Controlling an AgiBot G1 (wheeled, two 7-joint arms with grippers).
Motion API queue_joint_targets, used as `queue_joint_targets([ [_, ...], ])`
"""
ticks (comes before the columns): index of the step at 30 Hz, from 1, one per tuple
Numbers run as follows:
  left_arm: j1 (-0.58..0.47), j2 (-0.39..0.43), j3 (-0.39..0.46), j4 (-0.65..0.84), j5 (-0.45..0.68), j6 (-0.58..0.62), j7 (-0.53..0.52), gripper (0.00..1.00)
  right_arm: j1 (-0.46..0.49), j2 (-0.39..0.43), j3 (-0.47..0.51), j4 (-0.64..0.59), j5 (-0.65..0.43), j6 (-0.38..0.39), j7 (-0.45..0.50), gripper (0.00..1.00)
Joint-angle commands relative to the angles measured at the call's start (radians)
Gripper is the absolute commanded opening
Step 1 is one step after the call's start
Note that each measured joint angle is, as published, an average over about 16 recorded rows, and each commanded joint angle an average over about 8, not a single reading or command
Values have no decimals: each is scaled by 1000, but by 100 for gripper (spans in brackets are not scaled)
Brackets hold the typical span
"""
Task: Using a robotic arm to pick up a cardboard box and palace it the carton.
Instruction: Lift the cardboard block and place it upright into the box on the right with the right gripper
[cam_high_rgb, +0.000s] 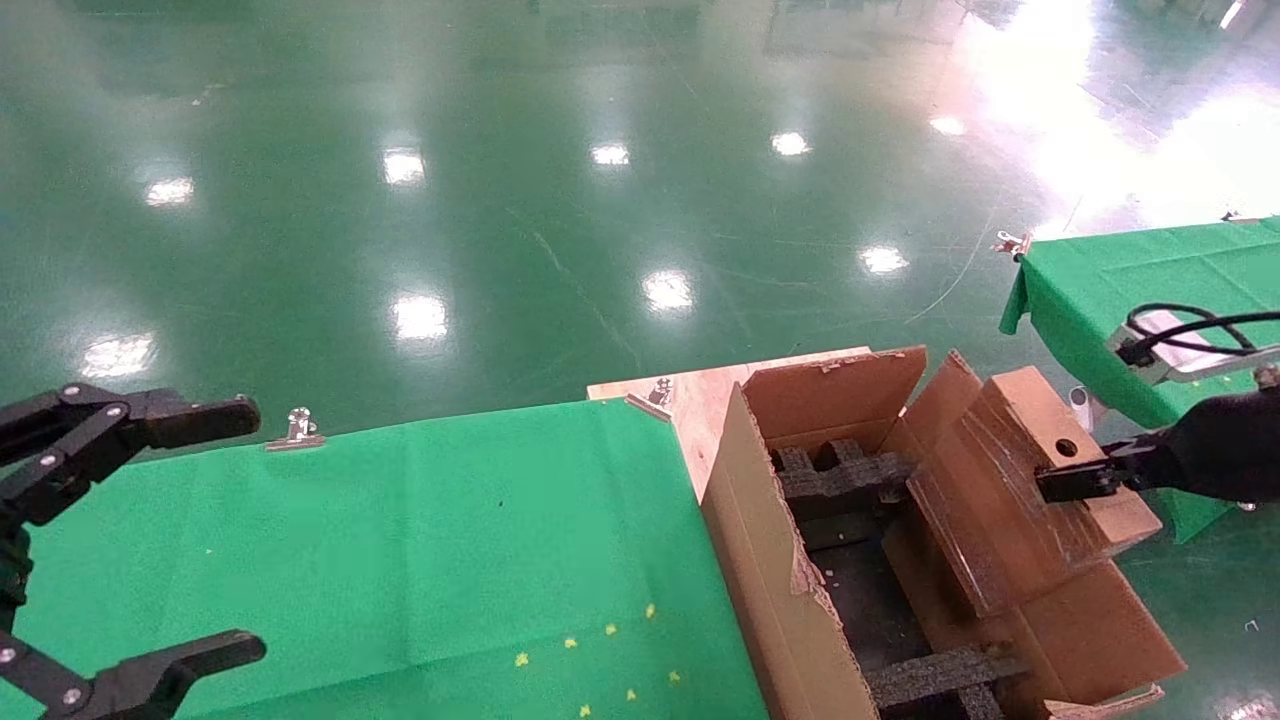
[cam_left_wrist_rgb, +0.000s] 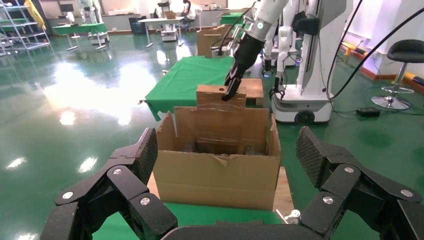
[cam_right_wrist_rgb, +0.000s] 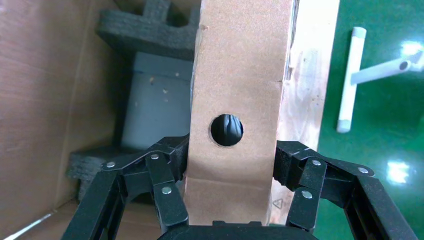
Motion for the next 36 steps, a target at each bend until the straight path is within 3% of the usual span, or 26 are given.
queue_joint_targets([
  [1, 0, 0, 0, 0, 0, 0, 0, 100, 0, 13, -8, 38, -31, 20, 39, 0],
  [15, 0, 0, 0, 0, 0, 0, 0, 100, -85, 18, -67, 141, -119, 164, 174, 0],
  [36, 0, 0, 0, 0, 0, 0, 0, 100, -273, -127, -120, 53, -98, 365, 241, 0],
])
